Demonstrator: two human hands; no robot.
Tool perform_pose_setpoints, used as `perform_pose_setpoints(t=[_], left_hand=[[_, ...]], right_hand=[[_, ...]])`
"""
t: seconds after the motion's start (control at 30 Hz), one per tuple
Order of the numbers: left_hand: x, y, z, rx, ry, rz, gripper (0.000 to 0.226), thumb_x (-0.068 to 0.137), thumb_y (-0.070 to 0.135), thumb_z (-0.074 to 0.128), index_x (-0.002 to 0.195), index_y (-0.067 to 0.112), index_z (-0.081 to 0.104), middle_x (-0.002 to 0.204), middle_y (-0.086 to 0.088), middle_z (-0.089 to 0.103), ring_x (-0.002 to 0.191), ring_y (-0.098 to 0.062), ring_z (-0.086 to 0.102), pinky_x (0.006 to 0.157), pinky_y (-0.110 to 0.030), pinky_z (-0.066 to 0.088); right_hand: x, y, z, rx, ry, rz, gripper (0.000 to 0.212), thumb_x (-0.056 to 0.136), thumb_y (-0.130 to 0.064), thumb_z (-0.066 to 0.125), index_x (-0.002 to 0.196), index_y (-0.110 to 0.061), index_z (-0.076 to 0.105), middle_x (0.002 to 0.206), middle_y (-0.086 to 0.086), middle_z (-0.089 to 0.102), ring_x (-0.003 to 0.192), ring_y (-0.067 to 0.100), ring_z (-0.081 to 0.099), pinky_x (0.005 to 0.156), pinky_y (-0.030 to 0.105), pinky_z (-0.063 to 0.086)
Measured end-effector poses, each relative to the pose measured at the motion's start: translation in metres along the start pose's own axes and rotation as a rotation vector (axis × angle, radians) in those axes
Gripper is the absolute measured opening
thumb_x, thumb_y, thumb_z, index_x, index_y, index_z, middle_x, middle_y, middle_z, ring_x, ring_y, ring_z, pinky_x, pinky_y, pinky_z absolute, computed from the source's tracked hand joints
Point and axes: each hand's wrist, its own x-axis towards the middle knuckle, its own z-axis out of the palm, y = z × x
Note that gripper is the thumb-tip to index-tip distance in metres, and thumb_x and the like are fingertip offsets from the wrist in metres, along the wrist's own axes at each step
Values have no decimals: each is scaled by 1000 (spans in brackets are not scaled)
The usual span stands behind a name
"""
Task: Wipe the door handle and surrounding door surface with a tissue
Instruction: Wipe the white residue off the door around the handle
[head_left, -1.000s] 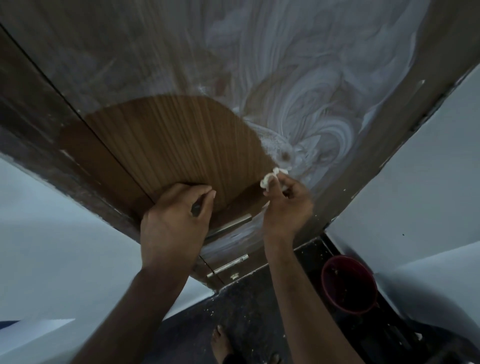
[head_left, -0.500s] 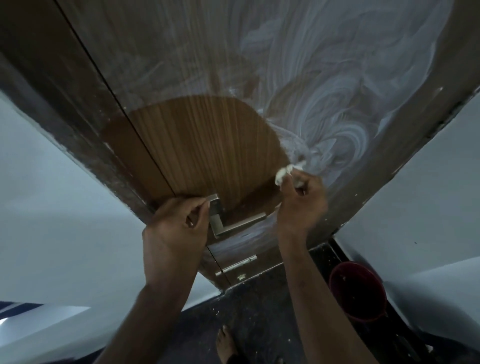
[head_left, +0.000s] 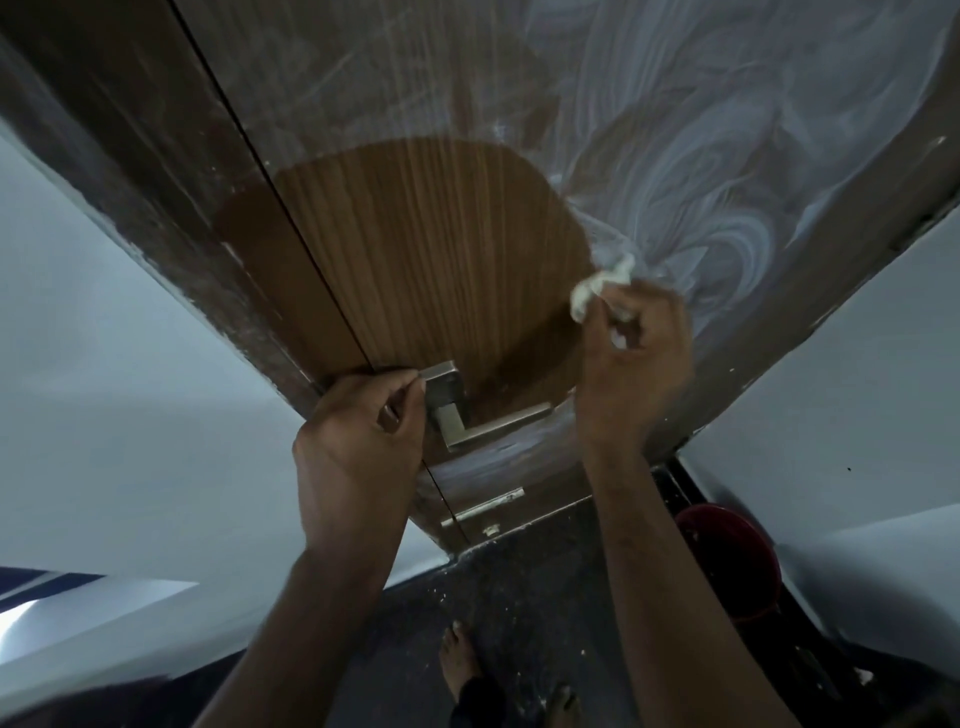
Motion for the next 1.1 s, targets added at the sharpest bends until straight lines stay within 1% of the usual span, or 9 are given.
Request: perform_pose_setpoints(t=[0.2, 0.3, 0.4, 0.53, 0.63, 0.73, 0.83, 0.93, 1.1], left_hand=[[4, -3, 3, -5, -17, 25, 11, 90, 20, 78, 98, 15, 83, 91, -1, 78, 72, -12, 70, 72, -25, 57], [8, -4, 4, 13, -35, 30, 11, 90, 22, 78, 98, 16, 83, 91, 0, 78, 72, -12, 70, 70, -24, 57], [10, -5, 3, 17, -48, 53, 12, 91, 22, 77, 98, 15, 83, 90, 0, 78, 71, -11, 70, 69, -22, 57], [10, -4, 1, 23, -51, 71, 11, 89, 19, 79, 97, 12, 83, 90, -2, 79, 72, -11, 71, 72, -12, 51], [10, -5, 2, 26, -64, 73, 11, 90, 20, 78, 98, 13, 83, 90, -1, 79, 71, -10, 70, 73, -8, 48], [11, -6, 3, 43, -67, 71, 11, 91, 21, 77, 97, 14, 83, 87, 0, 78, 69, -3, 62, 73, 2, 39], [11, -7, 4, 46, -68, 78, 10, 90, 21, 77, 96, 14, 83, 86, 0, 78, 68, -8, 67, 71, -3, 42], [12, -6, 3, 42, -52, 100, 9, 90, 18, 78, 96, 13, 83, 86, -1, 79, 69, -12, 71, 70, -15, 51], [12, -6, 1, 45, -51, 118, 10, 90, 18, 79, 97, 12, 83, 88, -2, 80, 71, -12, 73, 72, -20, 56]], right_hand=[[-90, 71, 17, -108, -136, 608, 19, 82, 1, 72, 97, -11, 71, 97, 3, 72, 86, 11, 68, 69, 3, 49], [-135, 74, 36, -112, -251, 763, 15, 85, -2, 70, 93, -14, 66, 87, 0, 69, 79, 10, 67, 74, 20, 56], [-165, 76, 49, 129, -244, 951, 22, 83, 15, 61, 80, -7, 63, 71, -5, 67, 65, 1, 63, 66, 17, 54], [-197, 66, 66, 279, -406, 1311, 26, 87, 6, 53, 74, -14, 65, 72, 5, 65, 64, 19, 62, 61, 31, 53], [-193, 79, 64, 307, -280, 1278, 34, 73, 7, 42, 45, -7, 57, 50, 8, 54, 46, 20, 54, 50, 25, 39], [-177, 82, 52, 385, -275, 1327, 21, 75, 3, 47, 65, -1, 65, 60, 8, 61, 54, 21, 60, 62, 30, 44], [-189, 71, 61, 280, -351, 1445, 9, 86, 8, 58, 87, 4, 65, 81, 12, 71, 72, 26, 72, 64, 33, 61], [-213, 50, 78, 370, -344, 1476, 11, 83, 17, 58, 90, 14, 66, 94, 32, 70, 82, 44, 72, 54, 35, 60], [-201, 65, 65, 386, -331, 1496, 9, 85, 9, 59, 90, 6, 65, 89, 24, 71, 74, 31, 73, 69, 44, 63]])
